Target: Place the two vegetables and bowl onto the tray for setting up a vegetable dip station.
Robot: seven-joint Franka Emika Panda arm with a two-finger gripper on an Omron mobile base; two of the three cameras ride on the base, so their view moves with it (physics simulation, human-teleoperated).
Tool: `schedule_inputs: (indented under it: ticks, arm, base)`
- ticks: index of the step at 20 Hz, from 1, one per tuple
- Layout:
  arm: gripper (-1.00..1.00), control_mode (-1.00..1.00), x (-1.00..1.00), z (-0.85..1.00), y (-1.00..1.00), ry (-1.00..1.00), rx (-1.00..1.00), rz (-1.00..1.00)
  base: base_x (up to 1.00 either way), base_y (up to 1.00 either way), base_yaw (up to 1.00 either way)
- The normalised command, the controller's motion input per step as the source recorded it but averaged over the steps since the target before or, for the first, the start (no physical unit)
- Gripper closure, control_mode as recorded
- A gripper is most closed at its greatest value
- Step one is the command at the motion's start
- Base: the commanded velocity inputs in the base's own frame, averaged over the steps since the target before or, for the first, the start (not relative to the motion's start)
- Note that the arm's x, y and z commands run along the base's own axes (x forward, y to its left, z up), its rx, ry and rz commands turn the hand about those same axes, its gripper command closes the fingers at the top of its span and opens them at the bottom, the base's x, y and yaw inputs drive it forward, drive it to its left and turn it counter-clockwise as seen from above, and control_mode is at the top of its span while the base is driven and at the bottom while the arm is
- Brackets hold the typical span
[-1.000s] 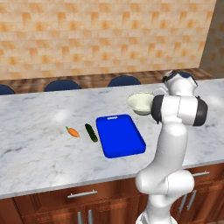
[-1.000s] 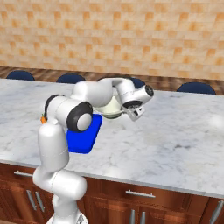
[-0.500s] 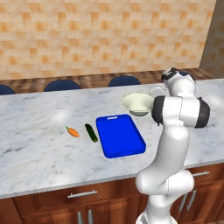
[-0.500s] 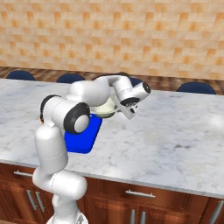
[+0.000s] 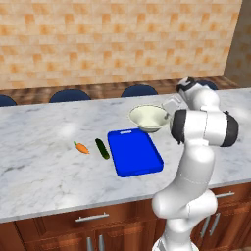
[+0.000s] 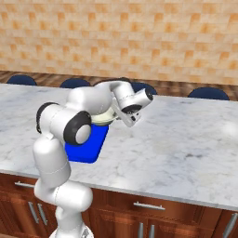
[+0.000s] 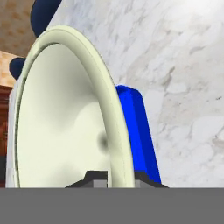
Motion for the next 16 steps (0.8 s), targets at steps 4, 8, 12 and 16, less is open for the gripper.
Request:
schedule_inputs:
  ticks: [4,8,12,16]
  arm:
    - [1.0,-1.0,-0.07,-0.04,0.39,-0.05,0.04,0.02]
    - [1.0,-1.0,-0.02,-0.07,0.34,0.0,0.01,0.0]
    - [1.0,-1.0,-0.03,-0.08,0.28,0.0,0.0,0.02]
    - [1.0,-1.0,0.0,-0.06,0.21,0.0,0.0,0.02]
  base:
    - [0.0,0.0,0.0]
    - [0.0,0.0,0.0]
    - [0.0,0.0,0.0]
    - [0.0,0.0,0.0]
